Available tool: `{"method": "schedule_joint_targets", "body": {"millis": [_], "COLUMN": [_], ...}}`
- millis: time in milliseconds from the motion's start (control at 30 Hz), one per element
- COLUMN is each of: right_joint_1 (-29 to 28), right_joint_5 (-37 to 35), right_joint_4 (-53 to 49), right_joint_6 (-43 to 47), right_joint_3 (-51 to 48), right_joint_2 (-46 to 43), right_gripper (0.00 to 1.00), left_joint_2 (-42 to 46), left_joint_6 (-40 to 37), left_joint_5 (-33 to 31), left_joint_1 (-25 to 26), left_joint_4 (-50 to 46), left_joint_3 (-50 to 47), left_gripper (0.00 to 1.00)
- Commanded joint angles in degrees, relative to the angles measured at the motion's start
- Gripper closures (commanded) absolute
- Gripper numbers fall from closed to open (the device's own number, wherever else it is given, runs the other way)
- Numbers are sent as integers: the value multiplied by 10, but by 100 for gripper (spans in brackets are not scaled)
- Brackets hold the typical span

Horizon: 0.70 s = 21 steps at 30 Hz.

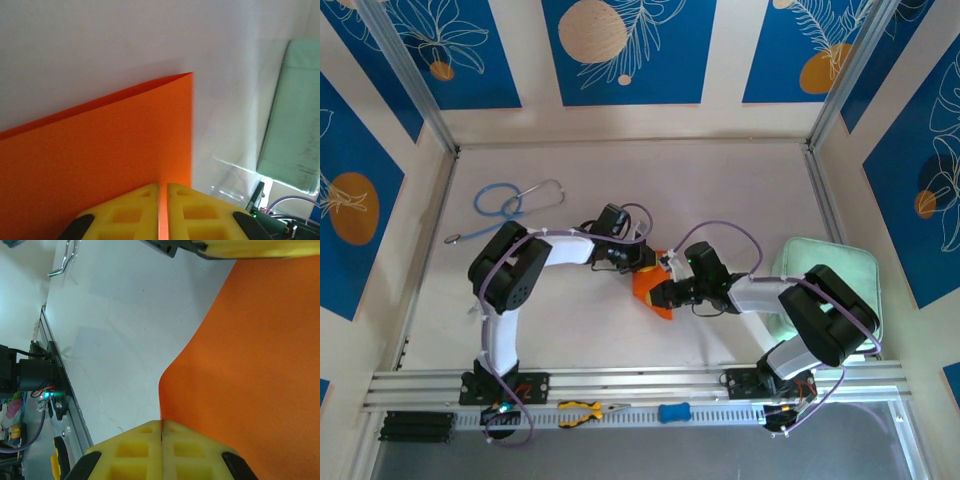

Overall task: Fold a paper plane with a square sheet of paper (pick it up from the middle)
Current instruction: Third fold the triangle at the center of the table.

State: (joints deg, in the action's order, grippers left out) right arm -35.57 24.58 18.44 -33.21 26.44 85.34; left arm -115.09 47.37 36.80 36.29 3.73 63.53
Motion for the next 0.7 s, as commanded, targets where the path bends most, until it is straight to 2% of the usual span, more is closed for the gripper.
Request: {"method": "schedule_joint_targets", "body": {"millis": [0, 300, 667], "right_joint_1": [4, 9, 23], "right_joint_5": [14, -25, -70], "right_joint_4": [-2, -35, -73], "right_joint_6": [10, 11, 13], "right_joint_3": [-10, -6, -3], "right_joint_2": [-6, -25, -37], "right_gripper": [98, 98, 98], "left_joint_2": [-13, -13, -10], "left_joint_6": [-28, -58, -61], "left_joint_5": [-9, -34, -38], "left_joint_1": [5, 6, 6], "left_joint_4": [-24, -71, -78], "left_joint_3": [0, 5, 5], "left_gripper": [86, 86, 87]}}
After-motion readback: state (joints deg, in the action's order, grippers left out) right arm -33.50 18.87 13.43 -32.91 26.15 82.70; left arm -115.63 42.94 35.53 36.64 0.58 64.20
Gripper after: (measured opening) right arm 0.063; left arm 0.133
